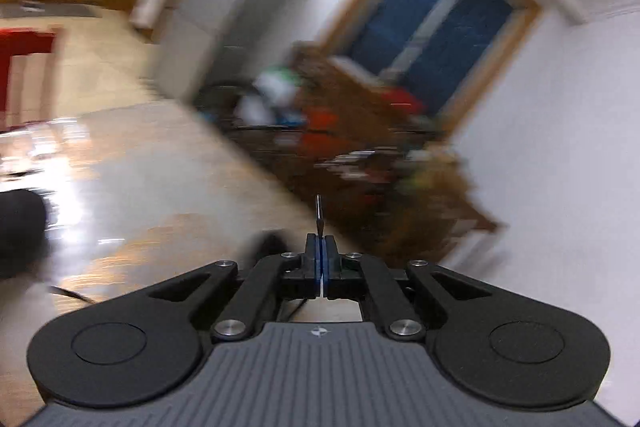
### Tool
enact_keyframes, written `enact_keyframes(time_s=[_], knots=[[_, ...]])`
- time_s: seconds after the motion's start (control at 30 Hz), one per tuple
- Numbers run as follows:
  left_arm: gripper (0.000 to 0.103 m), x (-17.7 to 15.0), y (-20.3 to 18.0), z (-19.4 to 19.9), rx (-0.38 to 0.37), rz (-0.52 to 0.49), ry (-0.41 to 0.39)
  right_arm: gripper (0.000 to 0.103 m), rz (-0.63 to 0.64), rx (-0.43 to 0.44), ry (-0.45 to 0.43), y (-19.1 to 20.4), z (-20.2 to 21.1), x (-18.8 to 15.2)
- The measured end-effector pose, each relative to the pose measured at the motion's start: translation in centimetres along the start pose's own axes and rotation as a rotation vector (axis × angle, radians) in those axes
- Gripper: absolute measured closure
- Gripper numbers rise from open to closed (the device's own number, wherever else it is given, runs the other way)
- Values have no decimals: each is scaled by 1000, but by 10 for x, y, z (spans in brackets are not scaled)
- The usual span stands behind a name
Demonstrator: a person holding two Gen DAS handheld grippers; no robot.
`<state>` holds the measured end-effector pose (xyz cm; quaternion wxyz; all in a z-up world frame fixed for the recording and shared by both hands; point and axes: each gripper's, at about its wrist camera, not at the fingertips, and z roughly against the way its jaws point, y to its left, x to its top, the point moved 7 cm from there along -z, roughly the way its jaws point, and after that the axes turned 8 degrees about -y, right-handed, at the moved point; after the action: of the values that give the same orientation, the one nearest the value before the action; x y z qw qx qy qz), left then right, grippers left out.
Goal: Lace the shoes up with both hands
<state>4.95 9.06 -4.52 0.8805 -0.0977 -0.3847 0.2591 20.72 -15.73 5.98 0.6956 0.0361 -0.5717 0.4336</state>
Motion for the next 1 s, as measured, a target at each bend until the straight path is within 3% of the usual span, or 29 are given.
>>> enact_keyframes(time_s=[0.17, 0.3, 0.5, 0.63, 0.8, 1.0], knots=[[84, 8, 24, -5, 35, 161, 20, 103, -195, 470, -17, 141, -35, -18], [86, 11, 42, -8, 73, 240, 19, 103, -246, 714, 54, 213, -59, -19], [86, 13, 54, -5, 91, 274, -1, 102, -360, 813, 100, 210, -79, 4], [87, 11, 54, -4, 68, 296, -9, 102, -199, 858, 94, 209, -85, 32], [87, 9, 52, -4, 38, 317, -20, 102, -52, 985, 276, 225, -92, 42], [86, 6, 53, -5, 14, 340, -32, 102, -46, 993, 487, 238, -109, 40]])
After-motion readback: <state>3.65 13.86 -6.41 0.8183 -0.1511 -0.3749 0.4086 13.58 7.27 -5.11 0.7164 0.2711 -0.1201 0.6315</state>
